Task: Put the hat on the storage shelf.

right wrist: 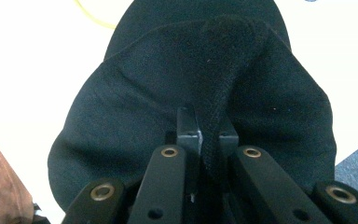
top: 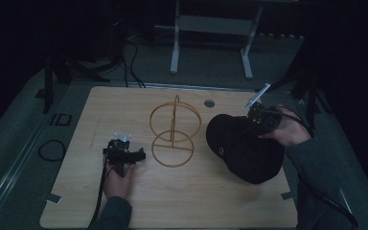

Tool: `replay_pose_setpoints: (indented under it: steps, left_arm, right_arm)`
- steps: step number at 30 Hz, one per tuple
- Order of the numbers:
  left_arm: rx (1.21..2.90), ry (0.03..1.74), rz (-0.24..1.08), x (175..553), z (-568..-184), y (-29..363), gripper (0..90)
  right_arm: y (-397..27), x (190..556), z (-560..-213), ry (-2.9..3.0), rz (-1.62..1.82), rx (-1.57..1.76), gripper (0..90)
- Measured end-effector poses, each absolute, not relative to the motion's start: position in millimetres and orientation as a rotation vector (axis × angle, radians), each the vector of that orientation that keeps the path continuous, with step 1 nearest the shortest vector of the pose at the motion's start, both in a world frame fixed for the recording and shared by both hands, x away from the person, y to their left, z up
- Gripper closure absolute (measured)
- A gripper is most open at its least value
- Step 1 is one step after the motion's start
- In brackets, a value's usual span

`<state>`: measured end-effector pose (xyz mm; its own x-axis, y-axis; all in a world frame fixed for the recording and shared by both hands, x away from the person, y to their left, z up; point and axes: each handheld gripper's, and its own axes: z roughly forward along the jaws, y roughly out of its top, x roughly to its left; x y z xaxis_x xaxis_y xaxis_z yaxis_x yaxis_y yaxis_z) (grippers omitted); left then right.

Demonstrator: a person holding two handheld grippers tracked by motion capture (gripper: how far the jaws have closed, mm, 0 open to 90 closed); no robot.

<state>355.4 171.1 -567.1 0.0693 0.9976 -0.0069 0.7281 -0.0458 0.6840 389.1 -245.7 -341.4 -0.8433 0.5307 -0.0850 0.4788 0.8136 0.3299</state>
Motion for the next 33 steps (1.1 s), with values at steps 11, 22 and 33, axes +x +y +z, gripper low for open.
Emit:
replay_pose_setpoints:
  steps: [11, 22, 33]
  left_arm:
    - [1.834, 1.710, 0.669, 356, -567, 171, 0.7]
    - [1.833, 1.712, 0.669, 356, -567, 171, 0.7]
    - [1.833, 1.712, 0.669, 356, -567, 171, 0.7]
  right_arm:
    - [-250, 392, -331, 2.810, 0.498, 0.788, 86.2]
    - [-251, 390, -315, 2.747, 0.591, 0.762, 86.3]
    - [-254, 390, -310, 2.673, 0.704, 0.762, 86.3]
